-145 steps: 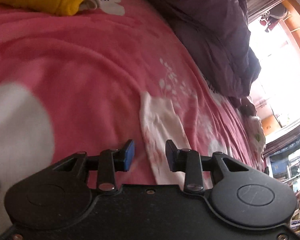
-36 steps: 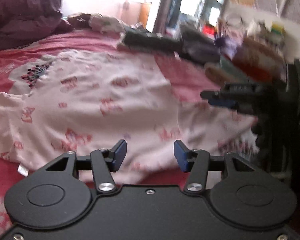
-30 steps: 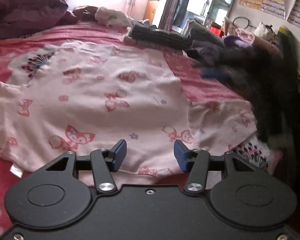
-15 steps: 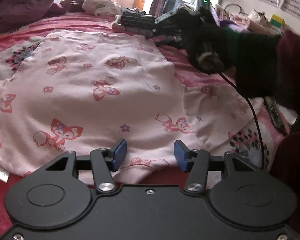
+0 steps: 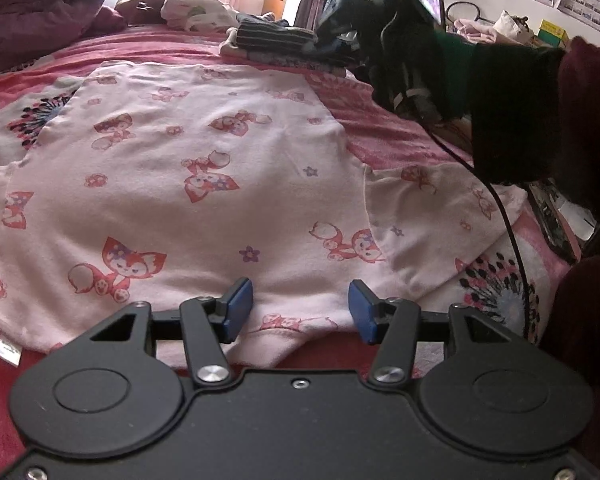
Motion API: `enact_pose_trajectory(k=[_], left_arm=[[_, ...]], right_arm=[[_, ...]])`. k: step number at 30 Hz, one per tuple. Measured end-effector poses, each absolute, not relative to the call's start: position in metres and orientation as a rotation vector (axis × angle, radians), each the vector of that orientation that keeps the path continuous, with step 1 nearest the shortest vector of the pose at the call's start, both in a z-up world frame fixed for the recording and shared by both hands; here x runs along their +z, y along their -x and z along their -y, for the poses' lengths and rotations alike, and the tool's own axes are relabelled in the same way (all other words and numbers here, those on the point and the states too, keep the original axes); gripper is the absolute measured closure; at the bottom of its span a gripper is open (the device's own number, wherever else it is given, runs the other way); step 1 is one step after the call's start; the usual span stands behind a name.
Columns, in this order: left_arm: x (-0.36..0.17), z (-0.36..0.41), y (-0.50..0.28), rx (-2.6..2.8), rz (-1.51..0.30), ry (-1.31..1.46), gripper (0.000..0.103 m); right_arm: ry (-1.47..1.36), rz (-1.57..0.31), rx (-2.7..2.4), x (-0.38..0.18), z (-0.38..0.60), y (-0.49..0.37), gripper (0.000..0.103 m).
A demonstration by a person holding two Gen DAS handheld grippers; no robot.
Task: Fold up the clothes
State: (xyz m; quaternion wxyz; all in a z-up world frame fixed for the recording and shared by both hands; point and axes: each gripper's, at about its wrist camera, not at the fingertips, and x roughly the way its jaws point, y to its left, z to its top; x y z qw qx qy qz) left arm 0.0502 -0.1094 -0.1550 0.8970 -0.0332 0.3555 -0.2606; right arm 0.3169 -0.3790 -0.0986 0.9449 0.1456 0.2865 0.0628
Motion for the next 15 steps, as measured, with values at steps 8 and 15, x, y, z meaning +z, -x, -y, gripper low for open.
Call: enact_pose_trajectory(k=[8, 15], left_arm=[[-0.153, 0.111, -0.051, -0.533, -0.762, 0.054, 0.050], [-0.154, 0.110, -0.053, -0.551, -0.790, 0.042, 0.047]], right_arm=[[-0.160, -0.698, 0.528, -0.067, 0.265, -0.326, 0.086], [0.069, -0.821, 0.682, -0.088, 0.141, -0.355, 0.086]])
